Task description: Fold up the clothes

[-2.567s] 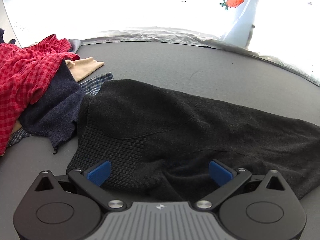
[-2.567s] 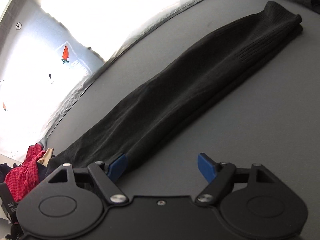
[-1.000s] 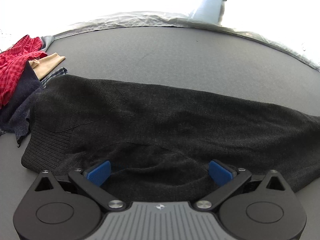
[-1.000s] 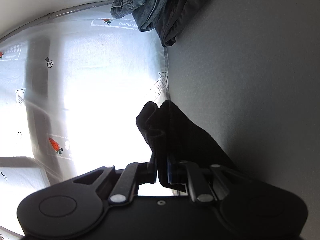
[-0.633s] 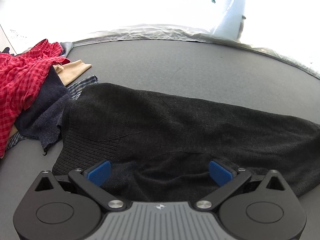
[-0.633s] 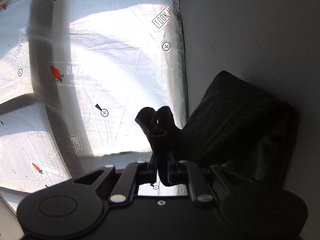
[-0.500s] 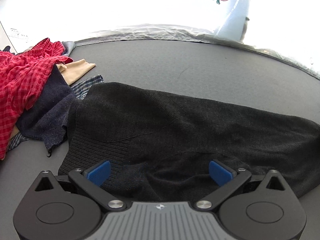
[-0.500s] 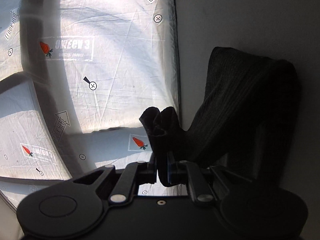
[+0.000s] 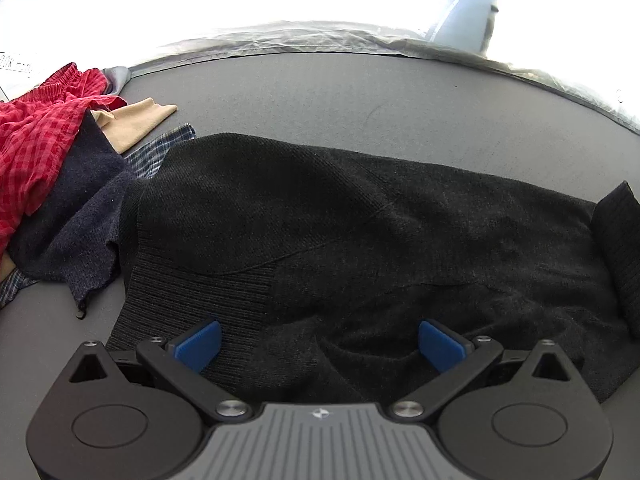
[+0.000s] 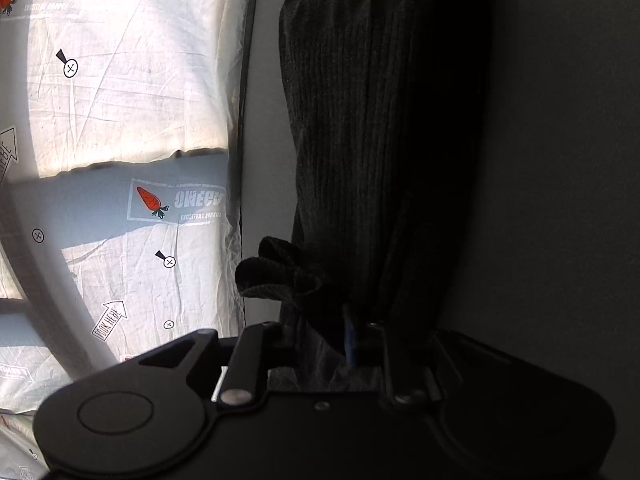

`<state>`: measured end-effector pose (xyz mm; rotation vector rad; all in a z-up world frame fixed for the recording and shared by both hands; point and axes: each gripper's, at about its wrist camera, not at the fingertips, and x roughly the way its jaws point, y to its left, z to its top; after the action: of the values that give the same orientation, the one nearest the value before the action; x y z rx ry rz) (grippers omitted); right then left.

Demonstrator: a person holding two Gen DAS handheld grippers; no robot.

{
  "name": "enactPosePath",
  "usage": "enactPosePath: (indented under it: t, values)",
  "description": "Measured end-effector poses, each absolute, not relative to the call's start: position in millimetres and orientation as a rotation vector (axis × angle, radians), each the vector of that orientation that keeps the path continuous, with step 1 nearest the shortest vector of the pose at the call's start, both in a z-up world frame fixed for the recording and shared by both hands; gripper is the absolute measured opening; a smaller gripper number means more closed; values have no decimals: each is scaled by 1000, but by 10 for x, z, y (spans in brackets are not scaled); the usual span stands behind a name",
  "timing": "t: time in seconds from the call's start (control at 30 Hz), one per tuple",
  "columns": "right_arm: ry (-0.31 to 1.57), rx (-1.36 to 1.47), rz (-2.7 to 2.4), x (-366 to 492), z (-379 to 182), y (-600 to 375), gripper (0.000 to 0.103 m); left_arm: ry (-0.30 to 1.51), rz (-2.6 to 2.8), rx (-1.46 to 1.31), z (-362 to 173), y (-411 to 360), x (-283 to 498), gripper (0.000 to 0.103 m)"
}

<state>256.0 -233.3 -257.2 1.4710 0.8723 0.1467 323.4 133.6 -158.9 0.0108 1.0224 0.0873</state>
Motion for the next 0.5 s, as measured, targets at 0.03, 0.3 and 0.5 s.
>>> enactPosePath:
  t: [0.03,0.3,0.5]
  values:
    - [876,1463,164,2566,-2532,-2329,39,1013,89,11,-1595,1333,3223,103]
    - [886,1408,298,2671,-2341,-2247,38,977,103,8,-1627,1322,3208,103]
    - [1021,1329,232,2772,-2531,-2084,23,966,110,12,-1637,1304,3230,103]
